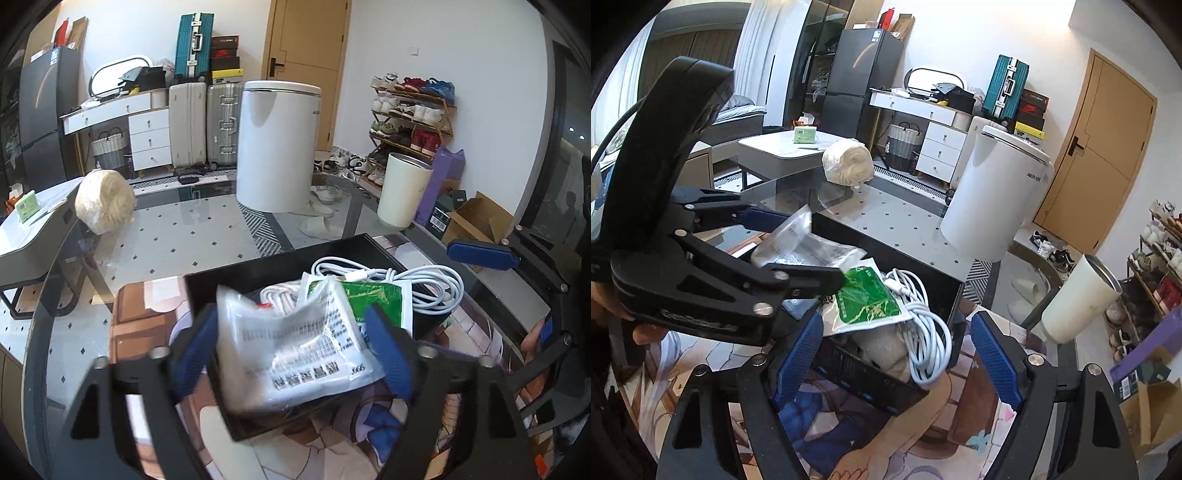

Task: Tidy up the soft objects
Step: 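Open both tools and withdraw them from the box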

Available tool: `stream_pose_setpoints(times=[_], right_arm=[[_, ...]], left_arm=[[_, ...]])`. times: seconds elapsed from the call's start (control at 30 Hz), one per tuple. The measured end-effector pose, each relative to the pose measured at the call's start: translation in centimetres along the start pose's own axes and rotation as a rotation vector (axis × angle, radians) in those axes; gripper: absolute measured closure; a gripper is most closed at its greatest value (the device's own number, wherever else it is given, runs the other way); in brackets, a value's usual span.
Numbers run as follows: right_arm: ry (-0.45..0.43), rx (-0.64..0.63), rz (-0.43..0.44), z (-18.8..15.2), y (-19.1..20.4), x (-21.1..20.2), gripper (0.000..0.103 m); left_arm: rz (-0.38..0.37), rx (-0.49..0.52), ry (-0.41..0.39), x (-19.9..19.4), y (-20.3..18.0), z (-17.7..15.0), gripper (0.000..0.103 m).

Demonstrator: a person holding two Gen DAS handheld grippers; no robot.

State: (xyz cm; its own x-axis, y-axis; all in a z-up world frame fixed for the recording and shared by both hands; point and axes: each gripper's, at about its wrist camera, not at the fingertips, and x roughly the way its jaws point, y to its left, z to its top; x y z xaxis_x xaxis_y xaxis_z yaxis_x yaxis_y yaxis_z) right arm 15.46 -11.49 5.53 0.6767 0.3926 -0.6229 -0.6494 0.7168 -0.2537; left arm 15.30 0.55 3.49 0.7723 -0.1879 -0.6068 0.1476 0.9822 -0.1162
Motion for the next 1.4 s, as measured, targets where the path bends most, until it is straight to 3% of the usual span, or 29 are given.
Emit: stream_pose_setpoints(times=[0.13, 0.27, 0.47, 1.13, 1.4], right_arm=[[-0.007, 0.038, 0.014, -0.9, -0.1, -0.4, 0.015], [-0.030, 0.090, 0.023, -1.6, -0.3, -0.9, 0.006], [-0.074, 0.155, 0.036, -2.7, -0.7, -1.8, 0.001], [-0.180, 0.293, 0.033, -5.8, -1.6, -3.4, 0.001], [-0.211, 0.292, 0.042, -5.6, -1.1, -3.7, 0.001]], left_arm=[[-0.021, -0.005, -0.022, -1.2, 0.1, -0.5, 0.005], [0.007, 0.005, -0.053, -2.4, -0.5, -1.0, 0.000], [0.040, -0.003, -0.111, -4.1, -1.0, -2.4, 0.000], [0.206, -0.037, -0.198, -5.5, -0.7, -6.0, 0.000], [0.208, -0.064, -0.188, -5.2, 0.0, -6.0, 0.000]])
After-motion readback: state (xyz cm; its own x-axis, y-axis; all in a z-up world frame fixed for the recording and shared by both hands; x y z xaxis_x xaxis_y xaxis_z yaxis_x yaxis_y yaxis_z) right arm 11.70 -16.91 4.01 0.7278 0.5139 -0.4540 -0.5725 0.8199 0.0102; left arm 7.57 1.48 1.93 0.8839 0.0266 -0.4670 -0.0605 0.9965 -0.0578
